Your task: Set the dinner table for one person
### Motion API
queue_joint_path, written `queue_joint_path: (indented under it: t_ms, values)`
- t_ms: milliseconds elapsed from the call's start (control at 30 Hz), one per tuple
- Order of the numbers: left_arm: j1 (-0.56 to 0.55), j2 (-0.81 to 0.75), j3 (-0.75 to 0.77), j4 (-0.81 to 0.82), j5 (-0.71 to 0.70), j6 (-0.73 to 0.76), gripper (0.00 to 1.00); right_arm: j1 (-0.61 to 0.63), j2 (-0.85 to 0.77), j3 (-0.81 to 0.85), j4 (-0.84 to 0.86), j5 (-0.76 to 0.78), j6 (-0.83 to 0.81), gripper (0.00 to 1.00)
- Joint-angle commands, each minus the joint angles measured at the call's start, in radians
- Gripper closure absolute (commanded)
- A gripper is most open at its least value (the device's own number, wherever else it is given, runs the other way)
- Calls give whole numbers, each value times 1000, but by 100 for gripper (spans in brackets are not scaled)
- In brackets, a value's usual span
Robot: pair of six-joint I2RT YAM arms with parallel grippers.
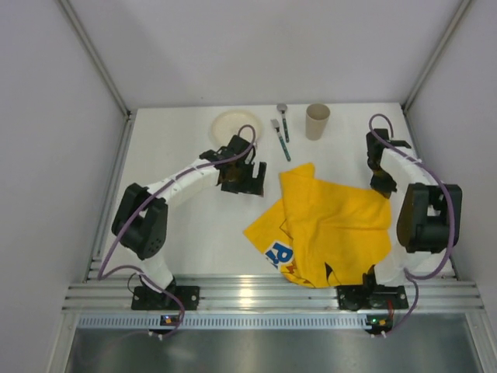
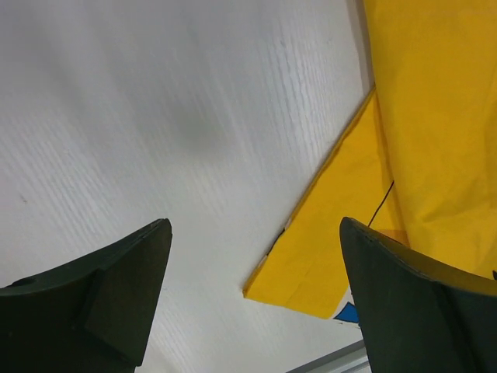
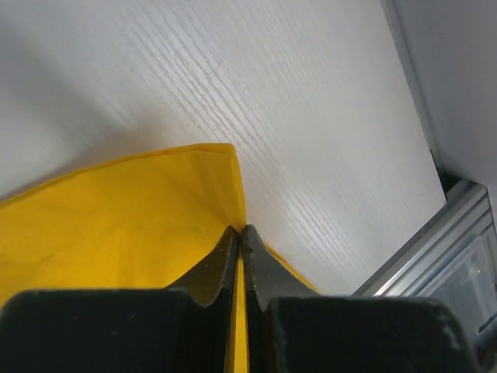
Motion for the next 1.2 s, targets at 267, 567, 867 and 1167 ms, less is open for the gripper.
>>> queue_joint_path:
  t_ms: [267, 567, 867, 1167]
  values:
    - [-156, 178, -1, 1, 6, 71, 12, -25, 173, 64, 49, -77, -8, 100]
    - [-184, 306, 27, 36, 64, 67, 47, -25, 173, 17, 85, -107, -31, 100]
    - [-159, 347, 22, 75, 194, 47, 100, -22, 222, 15, 108, -167, -26, 100]
    - [74, -23, -270, -32, -91, -44, 100, -3, 313, 42, 152, -171, -21, 100]
